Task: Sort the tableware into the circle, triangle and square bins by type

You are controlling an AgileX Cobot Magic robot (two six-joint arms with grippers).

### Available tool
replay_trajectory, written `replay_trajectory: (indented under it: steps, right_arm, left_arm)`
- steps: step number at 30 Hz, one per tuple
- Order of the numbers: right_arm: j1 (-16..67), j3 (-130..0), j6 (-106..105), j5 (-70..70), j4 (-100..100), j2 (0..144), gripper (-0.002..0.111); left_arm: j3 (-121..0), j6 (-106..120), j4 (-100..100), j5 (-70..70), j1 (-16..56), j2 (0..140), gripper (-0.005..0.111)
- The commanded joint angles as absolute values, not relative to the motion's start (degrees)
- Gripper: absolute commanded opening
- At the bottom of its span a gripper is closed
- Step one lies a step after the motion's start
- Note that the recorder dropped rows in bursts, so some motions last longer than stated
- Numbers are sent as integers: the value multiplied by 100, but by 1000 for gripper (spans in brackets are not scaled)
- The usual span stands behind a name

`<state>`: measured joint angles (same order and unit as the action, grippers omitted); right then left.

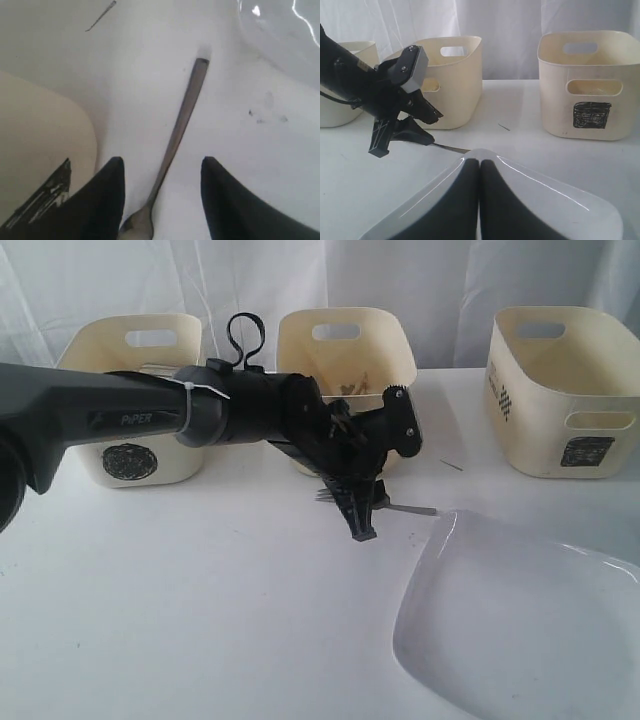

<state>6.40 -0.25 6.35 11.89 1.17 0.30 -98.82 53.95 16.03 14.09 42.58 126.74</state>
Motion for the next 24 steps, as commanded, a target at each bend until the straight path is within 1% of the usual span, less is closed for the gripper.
replay_trajectory:
  steps: [1, 6, 9, 11, 13, 14, 16, 17, 18, 24]
  right_arm:
    - [627, 0, 628, 1168, 81, 0, 0]
    - [627, 0, 628, 1168, 81, 0, 0]
    - [627, 0, 628, 1168, 81, 0, 0]
    - [627, 0, 628, 1168, 81, 0, 0]
    - [627, 0, 628, 1168, 81, 0, 0]
    - [627, 0, 628, 1168, 81, 0, 0]
    - [627, 0, 628, 1168, 81, 0, 0]
    - [627, 0, 628, 1168, 81, 0, 0]
    - [627, 0, 628, 1168, 81, 0, 0]
    - [627, 0, 628, 1168, 81, 0, 0]
  left_arm:
    - [-9905, 5387, 1697, 1524, 4229, 12739, 52]
    - [-9905, 5354, 1697, 1727, 4229, 12739, 52]
    - [-9905, 4906, 1685, 1759, 4229, 12739, 51]
    - [-9905, 4692, 1585, 1635, 4216, 12739, 46]
    - [-9905, 4625, 1585, 1420, 4193, 12739, 34]
    - [-9905, 4625, 1585, 1296, 4181, 12739, 29]
    - [-9905, 4625, 1585, 1080, 4158, 12739, 13]
    - [-9905, 4625, 1585, 1014, 4144, 12739, 8]
    - [-9905, 4625, 1585, 949, 4131, 12739, 0]
    - [-9905, 4638, 1585, 556, 4121, 12739, 0]
